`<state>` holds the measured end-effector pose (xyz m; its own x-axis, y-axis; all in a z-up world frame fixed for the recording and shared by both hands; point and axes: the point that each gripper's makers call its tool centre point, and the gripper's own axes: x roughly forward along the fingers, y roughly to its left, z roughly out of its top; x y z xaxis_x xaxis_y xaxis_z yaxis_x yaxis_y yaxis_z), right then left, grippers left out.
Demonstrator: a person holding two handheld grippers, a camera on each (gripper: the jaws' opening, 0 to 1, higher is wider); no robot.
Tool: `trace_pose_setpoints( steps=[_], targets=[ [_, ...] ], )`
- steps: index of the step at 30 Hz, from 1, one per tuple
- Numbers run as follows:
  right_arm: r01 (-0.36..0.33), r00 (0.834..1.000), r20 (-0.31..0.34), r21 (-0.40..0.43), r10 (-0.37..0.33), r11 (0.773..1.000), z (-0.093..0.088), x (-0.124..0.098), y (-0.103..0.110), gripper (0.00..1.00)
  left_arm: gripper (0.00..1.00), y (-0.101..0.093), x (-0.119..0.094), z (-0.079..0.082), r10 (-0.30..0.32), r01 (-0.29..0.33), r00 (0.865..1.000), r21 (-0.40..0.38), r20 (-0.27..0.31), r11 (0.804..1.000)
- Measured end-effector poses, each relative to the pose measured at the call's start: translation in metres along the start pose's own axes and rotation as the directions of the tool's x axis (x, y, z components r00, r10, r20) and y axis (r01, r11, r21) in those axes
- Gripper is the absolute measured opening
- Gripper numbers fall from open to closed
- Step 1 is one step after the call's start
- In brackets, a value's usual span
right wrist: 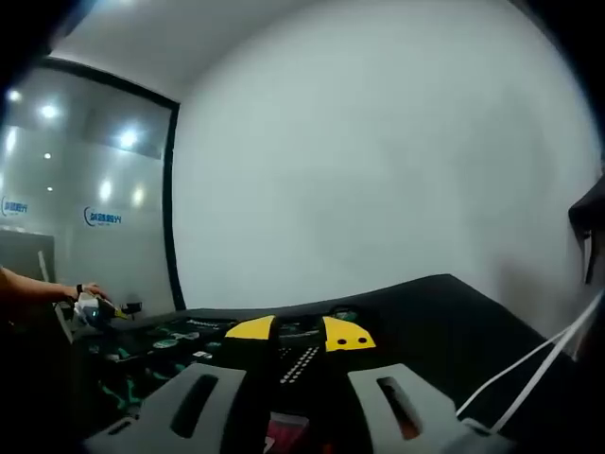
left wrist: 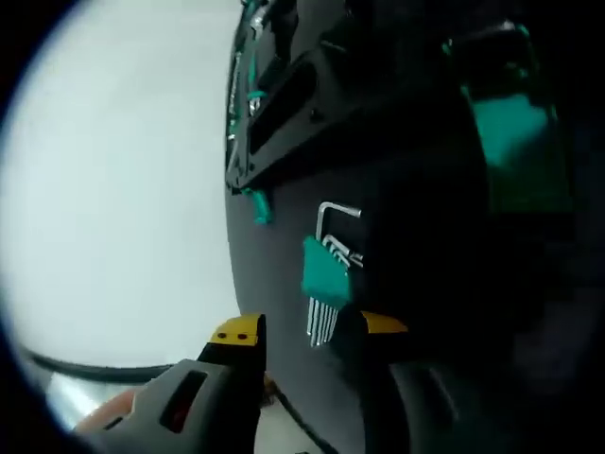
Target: Pick up the tools and put them into their designated positions in the toolbox.
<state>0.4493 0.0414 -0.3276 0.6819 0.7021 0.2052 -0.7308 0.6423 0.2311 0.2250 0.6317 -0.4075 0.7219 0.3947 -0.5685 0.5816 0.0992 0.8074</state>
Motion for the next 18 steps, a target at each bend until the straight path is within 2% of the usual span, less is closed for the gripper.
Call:
trace_pose_setpoints(
  steps=[3,6,7,8,9,10,11,12,13,14,15,16,17,18],
  targets=[
    [0.003,1.000,-0.001,0.014,-0.003,1.000,0.000,0.000,-0.002,0.15,0.37,0.001,0.008,0.003,-0.111,0.113,0.993,0.049,-0.039,0.992],
    [0.019,1.000,0.005,0.008,-0.019,1.000,0.001,-0.003,-0.005,0.12,0.42,0.003,0.017,0.008,-0.237,0.242,0.970,0.113,-0.057,0.964],
    [0.020,1.000,0.005,0.011,-0.020,1.000,0.001,-0.003,-0.006,0.11,0.41,-0.003,0.020,0.004,-0.325,0.332,0.941,0.078,-0.092,0.940],
    [0.018,1.000,0.004,0.028,-0.018,0.999,0.001,-0.003,-0.007,0.11,0.40,-0.006,0.021,0.002,-0.373,0.380,0.922,0.059,-0.103,0.923],
    [0.019,1.000,0.004,0.036,-0.020,0.999,0.001,-0.002,-0.008,0.11,0.41,-0.007,0.020,0.012,-0.412,0.424,0.904,0.124,-0.112,0.897],
    [0.022,1.000,0.006,0.038,-0.022,0.999,0.001,-0.002,-0.009,0.11,0.42,-0.007,0.021,0.016,-0.440,0.456,0.889,0.174,-0.126,0.873],
    [0.023,1.000,0.006,0.038,-0.023,0.999,0.001,-0.002,-0.009,0.11,0.43,-0.008,0.025,0.016,-0.473,0.495,0.868,0.211,-0.150,0.843],
    [0.027,1.000,0.005,0.038,-0.027,0.999,0.001,-0.002,-0.010,0.11,0.45,-0.008,0.027,0.018,-0.493,0.518,0.855,0.247,-0.162,0.819],
    [0.029,1.000,0.002,0.041,-0.029,0.999,0.000,-0.002,-0.011,0.11,0.47,-0.010,0.031,0.022,-0.527,0.548,0.835,0.312,-0.158,0.776],
    [0.032,1.000,-0.001,0.045,-0.032,0.998,-0.001,-0.002,-0.012,0.11,0.48,-0.013,0.033,0.020,-0.557,0.569,0.818,0.350,-0.145,0.744],
    [0.033,0.999,-0.001,0.049,-0.033,0.998,-0.001,-0.002,-0.013,0.11,0.49,-0.015,0.035,0.024,-0.595,0.588,0.794,0.407,-0.125,0.699],
    [0.034,0.999,0.001,0.054,-0.034,0.998,0.000,-0.002,-0.014,0.11,0.50,-0.016,0.042,0.017,-0.619,0.606,0.777,0.408,-0.117,0.683],
    [0.033,0.999,0.001,0.059,-0.034,0.998,0.000,-0.002,-0.015,0.11,0.48,-0.018,0.043,0.012,-0.636,0.636,0.758,0.372,-0.143,0.675],
    [0.031,1.000,-0.002,0.067,-0.031,0.997,-0.001,-0.001,-0.015,0.11,0.39,-0.023,0.041,0.008,-0.667,0.674,0.727,0.356,-0.165,0.647]
  ],
)
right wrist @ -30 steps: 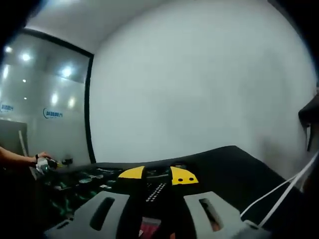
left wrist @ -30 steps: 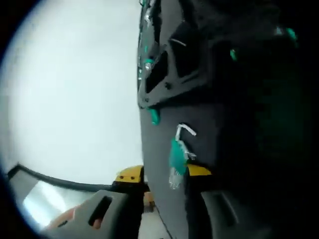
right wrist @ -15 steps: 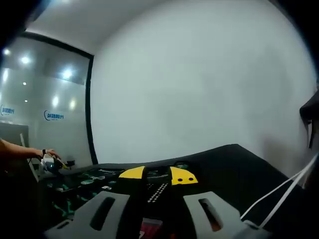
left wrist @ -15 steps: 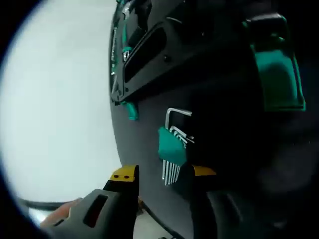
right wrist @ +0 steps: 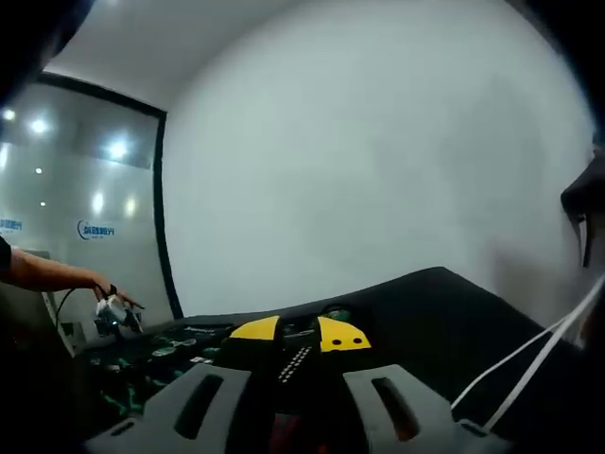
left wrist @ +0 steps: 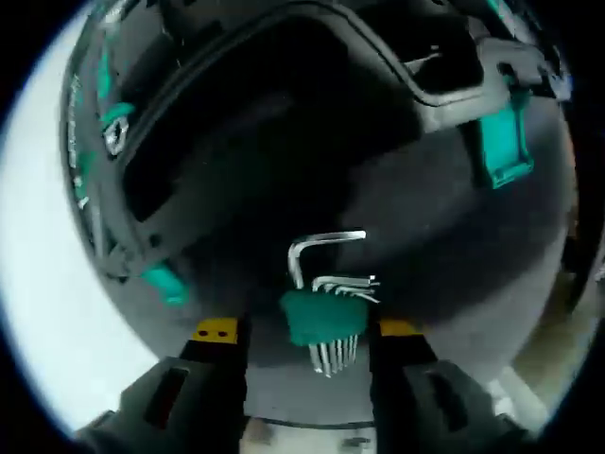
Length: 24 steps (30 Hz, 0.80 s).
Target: Pick up the tools and put them into their designated positions in the toolbox.
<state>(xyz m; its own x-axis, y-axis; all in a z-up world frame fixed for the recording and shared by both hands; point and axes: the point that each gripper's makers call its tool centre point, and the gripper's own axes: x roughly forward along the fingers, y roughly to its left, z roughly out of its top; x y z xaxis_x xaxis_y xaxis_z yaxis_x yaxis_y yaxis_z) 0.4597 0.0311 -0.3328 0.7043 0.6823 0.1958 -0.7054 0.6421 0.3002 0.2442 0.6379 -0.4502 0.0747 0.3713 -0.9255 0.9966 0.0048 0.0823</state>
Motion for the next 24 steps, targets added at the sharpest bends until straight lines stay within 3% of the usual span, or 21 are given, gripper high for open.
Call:
trace_pose_setpoints(
  steps=[1,2,3,4,5,7,9,11,13,18,19,20,21,22,24],
  targets=[
    [-0.002,1.000,-0.002,0.005,0.002,1.000,-0.001,0.001,0.000,0.11,0.37,-0.006,0.004,-0.005,-0.028,0.027,1.000,-0.037,-0.011,0.999],
    [-0.004,1.000,-0.002,0.015,0.004,1.000,-0.001,0.001,-0.001,0.11,0.36,0.000,0.003,-0.005,-0.013,0.013,1.000,-0.005,-0.004,1.000],
    [-0.004,1.000,-0.001,0.023,0.004,1.000,0.000,0.001,-0.002,0.11,0.30,0.000,0.004,-0.007,-0.014,0.014,1.000,-0.044,0.004,0.999],
    [-0.002,1.000,-0.002,0.031,0.002,1.000,-0.001,0.002,-0.003,0.11,0.29,-0.004,0.005,-0.011,-0.023,0.023,1.000,-0.142,0.002,0.990],
    [-0.002,1.000,-0.002,0.035,0.002,0.999,-0.001,0.002,-0.004,0.11,0.28,0.001,0.005,-0.014,0.001,-0.001,1.000,-0.122,0.001,0.993],
    [-0.002,1.000,0.001,0.054,0.002,0.999,0.000,0.001,-0.005,0.11,0.27,-0.003,0.000,-0.013,0.054,-0.046,0.998,-0.192,0.034,0.980],
    [0.000,1.000,0.004,0.064,0.000,0.998,0.000,0.001,-0.006,0.11,0.27,-0.007,-0.007,-0.012,0.119,-0.096,0.991,-0.303,0.057,0.948],
    [-0.001,1.000,0.006,0.069,0.001,0.998,0.000,0.001,-0.006,0.11,0.27,-0.012,-0.015,-0.005,0.185,-0.135,0.976,-0.347,0.114,0.928],
    [-0.002,1.000,0.005,0.072,0.001,0.997,0.000,0.002,-0.006,0.11,0.27,-0.018,-0.020,-0.005,0.238,-0.172,0.962,-0.381,0.134,0.909],
    [0.000,1.000,0.005,0.080,-0.001,0.997,0.000,0.001,-0.006,0.11,0.26,-0.033,-0.040,-0.022,0.304,-0.228,0.948,-0.466,0.093,0.855],
    [0.001,1.000,0.006,0.081,-0.001,0.997,0.001,0.001,-0.006,0.11,0.26,-0.033,-0.044,-0.024,0.322,-0.239,0.942,-0.479,0.097,0.844],
    [0.001,1.000,0.007,0.080,-0.002,0.997,0.001,0.001,-0.006,0.11,0.18,-0.032,-0.050,-0.024,0.345,-0.253,0.933,-0.496,0.101,0.831],
    [0.002,1.000,0.007,0.080,-0.002,0.997,0.001,0.001,-0.006,0.11,0.00,-0.030,-0.062,-0.045,0.366,-0.326,0.930,-0.506,-0.022,0.799],
    [0.002,1.000,0.008,0.081,-0.003,0.997,0.001,0.001,-0.006,0.11,0.00,-0.032,-0.066,-0.045,0.384,-0.301,0.923,-0.643,-0.011,0.704],
    [0.005,1.000,0.011,0.084,-0.006,0.996,0.001,0.000,-0.007,0.11,0.00,-0.020,-0.089,-0.027,0.476,-0.329,0.872,-0.583,0.113,0.743]
  ],
)
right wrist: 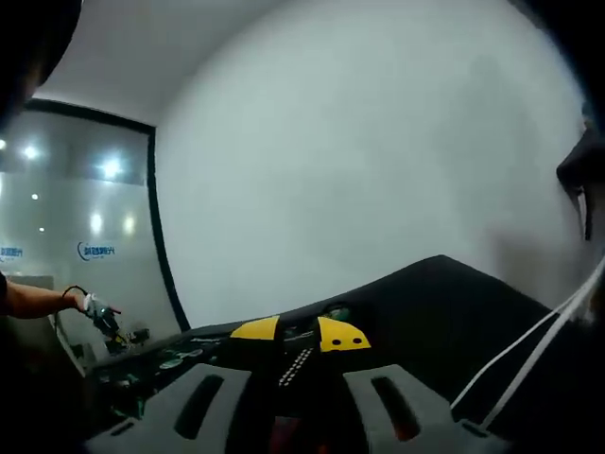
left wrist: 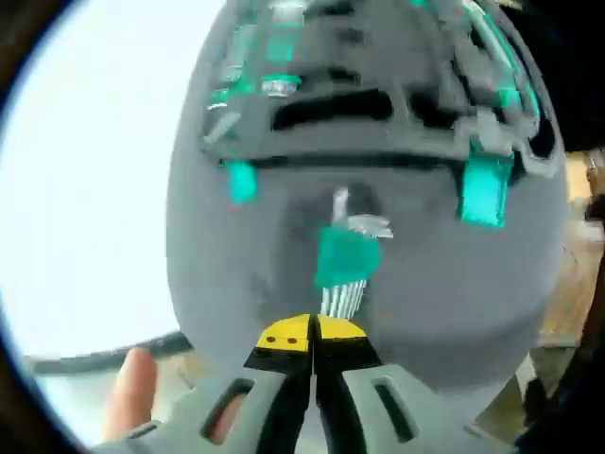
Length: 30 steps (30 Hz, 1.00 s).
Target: Pick up the tools and put them into their designated positions in the toolbox.
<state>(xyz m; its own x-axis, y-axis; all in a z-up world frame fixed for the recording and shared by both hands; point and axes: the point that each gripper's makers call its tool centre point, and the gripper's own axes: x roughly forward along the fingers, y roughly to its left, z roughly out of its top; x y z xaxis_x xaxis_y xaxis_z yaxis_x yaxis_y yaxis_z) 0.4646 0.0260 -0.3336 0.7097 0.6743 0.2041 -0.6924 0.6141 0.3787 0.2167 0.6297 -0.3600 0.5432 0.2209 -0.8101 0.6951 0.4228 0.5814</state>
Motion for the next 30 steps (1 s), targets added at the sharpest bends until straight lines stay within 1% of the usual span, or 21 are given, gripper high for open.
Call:
trace_pose_setpoints(
  steps=[1,2,4,5,7,10,13,16,17,18,19,20,21,23,24,25,26,27,28,29,30],
  targets=[
    [0.000,1.000,0.001,0.001,0.000,1.000,0.000,0.000,0.000,0.11,0.00,0.006,-0.004,0.002,0.041,-0.040,0.999,-0.006,0.026,0.999],
    [0.001,1.000,0.001,0.002,-0.001,1.000,0.000,-0.001,0.000,0.11,0.00,0.002,-0.004,0.001,0.031,-0.031,0.999,-0.020,0.010,0.999],
    [0.001,1.000,-0.001,-0.001,-0.001,1.000,0.000,-0.001,0.001,0.11,0.02,-0.010,0.001,-0.009,-0.011,0.008,0.998,-0.046,-0.066,0.999],
    [-0.001,1.000,0.000,-0.001,0.001,1.000,0.000,-0.001,0.001,0.11,0.05,-0.013,0.007,-0.009,-0.022,0.016,0.997,-0.090,-0.068,0.996],
    [-0.001,1.000,-0.005,-0.003,0.001,1.000,-0.001,0.000,0.001,0.11,0.09,-0.013,0.013,-0.002,-0.022,0.016,0.999,-0.117,-0.047,0.993],
    [-0.003,1.000,-0.012,-0.008,0.003,1.000,-0.002,0.000,0.002,0.11,0.25,-0.004,0.035,0.008,-0.024,0.030,0.999,-0.228,0.030,0.973],
    [-0.001,1.000,-0.020,-0.017,0.001,1.000,-0.004,0.000,0.002,0.11,0.27,0.002,0.052,0.017,-0.004,0.039,0.994,-0.335,0.105,0.941],
    [0.002,1.000,-0.019,-0.018,-0.003,1.000,-0.004,0.000,0.001,0.11,0.29,-0.003,0.075,0.000,-0.054,0.101,0.990,-0.377,0.132,0.921],
    [0.004,1.000,-0.018,-0.016,-0.004,1.000,-0.004,0.000,0.000,0.11,0.24,-0.011,0.074,0.008,-0.093,0.162,0.979,-0.408,0.183,0.898],
    [0.007,1.000,-0.017,-0.012,-0.007,1.000,-0.003,0.000,0.000,0.11,0.23,-0.007,0.075,0.009,-0.068,0.160,0.976,-0.468,0.209,0.869],
    [0.008,1.000,-0.016,-0.012,-0.008,1.000,-0.003,0.000,-0.001,0.11,0.25,-0.002,0.076,0.007,-0.059,0.152,0.974,-0.434,0.219,0.888],
    [0.010,1.000,-0.020,-0.011,-0.010,1.000,-0.004,0.001,-0.001,0.11,0.26,0.003,0.076,0.012,-0.032,0.140,0.970,-0.441,0.243,0.887],
    [0.010,1.000,-0.023,-0.010,-0.010,1.000,-0.005,0.001,-0.001,0.11,0.26,0.004,0.077,0.011,-0.023,0.137,0.970,-0.465,0.242,0.875],
    [0.008,1.000,-0.029,-0.011,-0.008,1.000,-0.006,0.002,0.000,0.11,0.22,-0.002,0.073,0.015,-0.062,0.156,0.972,-0.428,0.225,0.890],
    [0.009,0.999,-0.033,-0.014,-0.010,1.000,-0.007,0.002,0.000,0.11,0.17,-0.008,0.070,0.013,-0.101,0.170,0.977,-0.397,0.188,0.902],
    [0.010,0.999,-0.035,-0.015,-0.010,1.000,-0.007,0.002,0.000,0.11,0.14,-0.016,0.064,0.017,-0.139,0.201,0.974,-0.396,0.180,0.896],
    [0.011,0.999,-0.037,-0.014,-0.012,1.000,-0.008,0.002,-0.001,0.11,0.16,-0.019,0.062,0.018,-0.151,0.211,0.972,-0.383,0.181,0.899],
    [0.012,0.999,-0.037,-0.013,-0.012,1.000,-0.008,0.002,-0.001,0.11,0.17,-0.021,0.059,0.023,-0.156,0.215,0.970,-0.348,0.189,0.912],
    [0.012,0.999,-0.036,-0.013,-0.012,1.000,-0.007,0.002,-0.001,0.11,0.20,-0.021,0.059,0.021,-0.158,0.207,0.972,-0.327,0.172,0.922],
    [0.013,0.999,-0.032,-0.016,-0.014,1.000,-0.006,0.002,-0.002,0.11,0.24,-0.024,0.063,0.013,-0.202,0.233,0.971,-0.342,0.124,0.910],
    [0.015,0.999,-0.030,-0.016,-0.015,1.000,-0.006,0.002,-0.002,0.11,0.29,-0.023,0.068,0.013,-0.208,0.243,0.969,-0.376,0.130,0.894]
  ],
)
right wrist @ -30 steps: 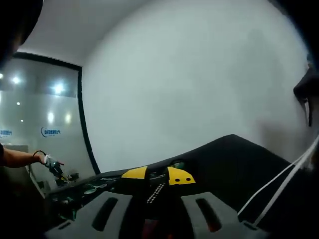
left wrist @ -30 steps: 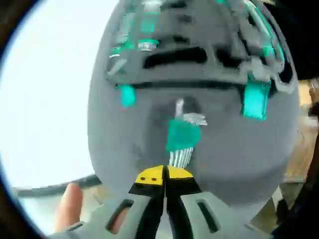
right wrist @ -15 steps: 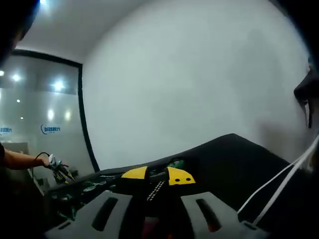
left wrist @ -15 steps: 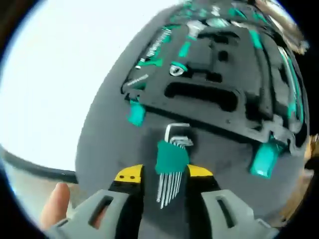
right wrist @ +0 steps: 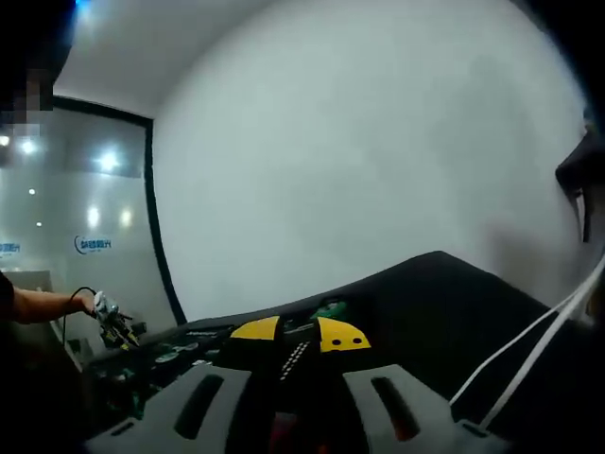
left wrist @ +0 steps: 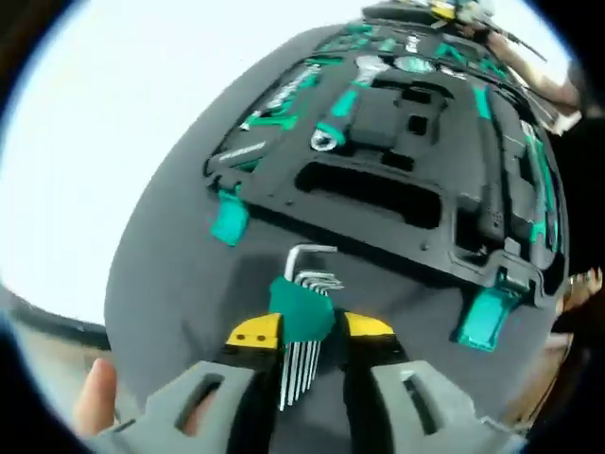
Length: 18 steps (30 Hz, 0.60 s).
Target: Pick up the tools and put them into their designated positions in the toolbox.
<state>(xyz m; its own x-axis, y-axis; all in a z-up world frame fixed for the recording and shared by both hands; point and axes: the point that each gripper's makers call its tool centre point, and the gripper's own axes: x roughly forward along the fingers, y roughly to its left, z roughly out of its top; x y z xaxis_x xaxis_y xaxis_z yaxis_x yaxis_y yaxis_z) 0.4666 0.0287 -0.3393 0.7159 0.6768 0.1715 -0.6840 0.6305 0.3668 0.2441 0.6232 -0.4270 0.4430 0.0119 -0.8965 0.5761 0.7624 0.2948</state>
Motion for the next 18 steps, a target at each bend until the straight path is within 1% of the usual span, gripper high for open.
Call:
trace_pose_setpoints(
  steps=[1,2,3,4,5,6,7,9,10,11,12,13,14,15,16,17,18],
  targets=[
    [0.003,1.000,0.004,0.002,-0.003,1.000,0.001,0.000,0.000,0.11,0.36,0.006,0.007,0.001,0.013,-0.013,1.000,-0.010,0.005,1.000],
    [0.004,1.000,0.007,0.004,-0.004,1.000,0.002,0.000,-0.001,0.11,0.38,0.007,0.012,0.001,0.014,-0.014,1.000,-0.011,-0.005,1.000],
    [0.007,1.000,0.007,0.009,-0.007,1.000,0.002,0.001,-0.003,0.11,0.38,0.006,0.012,0.000,-0.009,0.009,1.000,-0.012,-0.017,1.000],
    [0.009,1.000,0.005,0.013,-0.009,1.000,0.001,0.001,-0.003,0.11,0.38,0.004,0.012,0.003,-0.016,0.016,1.000,-0.008,-0.024,1.000],
    [0.009,1.000,0.004,0.017,-0.009,1.000,0.001,0.000,-0.003,0.11,0.41,0.006,0.012,0.003,-0.017,0.017,0.999,-0.004,-0.030,1.000],
    [0.008,1.000,0.003,0.018,-0.008,1.000,0.001,0.000,-0.003,0.11,0.45,0.009,0.014,0.004,-0.026,0.027,0.999,0.031,-0.024,0.999],
    [0.007,1.000,0.000,0.017,-0.007,1.000,0.000,0.000,-0.002,0.11,0.49,0.012,0.014,0.005,-0.034,0.035,0.999,0.038,-0.019,0.999],
    [0.003,1.000,-0.012,0.007,-0.003,1.000,-0.003,0.002,0.000,0.11,0.55,0.017,0.018,0.005,-0.059,0.060,0.998,0.019,-0.037,0.998],
    [0.001,1.000,-0.014,0.003,-0.001,1.000,-0.003,0.003,0.000,0.11,0.55,0.013,0.020,0.002,-0.096,0.096,0.993,-0.009,-0.065,0.995],
    [0.000,1.000,-0.015,0.001,0.000,1.000,-0.003,0.003,0.000,0.11,0.52,0.010,0.021,0.000,-0.125,0.122,0.989,-0.036,-0.084,0.992],
    [0.001,1.000,-0.016,0.000,-0.001,1.000,-0.003,0.003,0.000,0.11,0.45,0.006,0.021,0.000,-0.152,0.148,0.983,-0.053,-0.100,0.988],
    [0.002,1.000,-0.016,0.002,-0.002,1.000,-0.003,0.003,0.000,0.11,0.41,0.001,0.021,0.000,-0.179,0.172,0.976,-0.072,-0.121,0.983],
    [0.002,1.000,-0.014,0.005,-0.002,1.000,-0.003,0.002,-0.001,0.11,0.38,-0.001,0.021,0.000,-0.187,0.177,0.974,-0.084,-0.131,0.981],
    [0.003,1.000,-0.012,0.009,-0.003,1.000,-0.002,0.001,-0.001,0.11,0.38,0.001,0.022,0.001,-0.183,0.176,0.974,-0.068,-0.134,0.982],
    [0.004,1.000,-0.013,0.010,-0.004,1.000,-0.003,0.001,-0.002,0.11,0.38,0.000,0.022,0.002,-0.184,0.175,0.974,-0.071,-0.135,0.982],
    [0.003,1.000,-0.016,0.009,-0.003,1.000,-0.003,0.002,-0.001,0.11,0.38,-0.001,0.024,0.002,-0.195,0.188,0.970,-0.062,-0.147,0.980],
    [0.001,1.000,-0.019,0.007,-0.001,1.000,-0.004,0.002,-0.001,0.11,0.38,-0.001,0.024,0.001,-0.200,0.191,0.968,-0.070,-0.154,0.979]
  ],
)
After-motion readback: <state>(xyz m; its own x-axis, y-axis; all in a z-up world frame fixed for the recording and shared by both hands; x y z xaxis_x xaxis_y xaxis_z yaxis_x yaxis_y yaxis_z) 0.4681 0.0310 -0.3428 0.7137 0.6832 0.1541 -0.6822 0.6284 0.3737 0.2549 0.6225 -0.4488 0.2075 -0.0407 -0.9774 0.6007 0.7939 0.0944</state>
